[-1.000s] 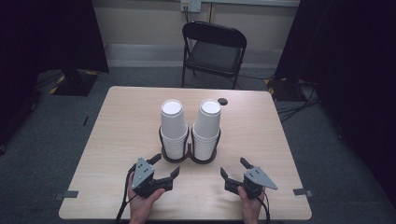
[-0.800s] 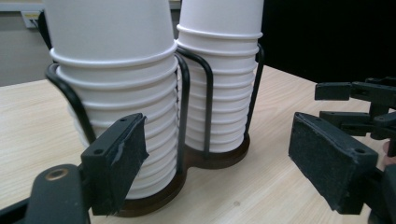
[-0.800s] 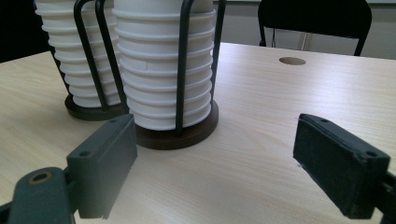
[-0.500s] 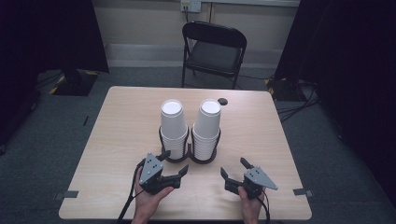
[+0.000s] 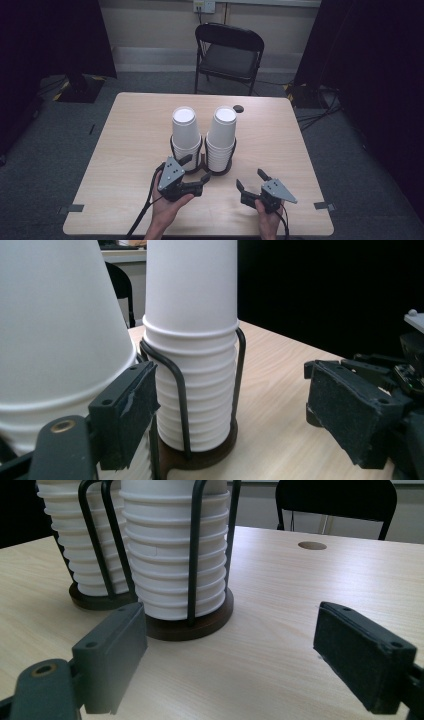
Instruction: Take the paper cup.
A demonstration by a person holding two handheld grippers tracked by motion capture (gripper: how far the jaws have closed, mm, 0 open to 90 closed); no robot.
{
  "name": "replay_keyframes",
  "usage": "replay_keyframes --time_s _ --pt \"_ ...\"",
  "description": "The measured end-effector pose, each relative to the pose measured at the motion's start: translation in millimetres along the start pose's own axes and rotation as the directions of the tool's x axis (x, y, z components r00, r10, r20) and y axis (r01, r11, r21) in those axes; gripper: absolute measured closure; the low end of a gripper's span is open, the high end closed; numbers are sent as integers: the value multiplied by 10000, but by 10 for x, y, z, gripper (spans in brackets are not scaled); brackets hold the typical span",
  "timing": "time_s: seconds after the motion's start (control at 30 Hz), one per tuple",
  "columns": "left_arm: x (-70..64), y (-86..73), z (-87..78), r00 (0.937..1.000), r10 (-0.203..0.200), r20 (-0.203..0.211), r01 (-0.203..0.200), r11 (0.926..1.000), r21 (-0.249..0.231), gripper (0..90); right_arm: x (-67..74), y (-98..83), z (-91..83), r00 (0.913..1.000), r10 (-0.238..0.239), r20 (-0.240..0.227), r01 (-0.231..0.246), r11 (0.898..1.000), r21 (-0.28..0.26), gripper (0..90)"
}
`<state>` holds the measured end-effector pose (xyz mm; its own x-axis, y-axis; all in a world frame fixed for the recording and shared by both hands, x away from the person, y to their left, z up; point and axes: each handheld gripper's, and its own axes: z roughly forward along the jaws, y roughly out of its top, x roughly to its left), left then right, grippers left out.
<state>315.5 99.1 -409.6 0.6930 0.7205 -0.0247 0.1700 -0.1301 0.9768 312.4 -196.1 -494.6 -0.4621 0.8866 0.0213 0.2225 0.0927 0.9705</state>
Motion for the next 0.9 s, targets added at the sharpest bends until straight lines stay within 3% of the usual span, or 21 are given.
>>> replay_keyframes --time_s 0.3,0.4,0.7,0.77,0.83,0.9 --pt "14 143 82 9996 274 40 -274 9994 -197 158 3 1 2 10000 -6 41 6 10000 24 136" --pt "27 193 114 9997 186 136 -184 9996 -210 157 5 1 5 10000 -13 63 13 10000 33 136" --pt "5 323 242 9983 416 415 -424 9989 181 156 3 2 7 10000 -3 80 2 10000 52 133" --pt "12 356 264 9972 209 718 -224 9995 200 156 3 3 9 10000 -2 83 1 10000 68 133" --pt "-11 404 290 9983 414 414 -425 9987 278 157 -1 6 15 10000 54 51 -54 9999 145 135" --pt "-17 448 316 9981 475 393 -483 9986 208 157 -1 8 21 10000 36 57 -37 9998 207 136"
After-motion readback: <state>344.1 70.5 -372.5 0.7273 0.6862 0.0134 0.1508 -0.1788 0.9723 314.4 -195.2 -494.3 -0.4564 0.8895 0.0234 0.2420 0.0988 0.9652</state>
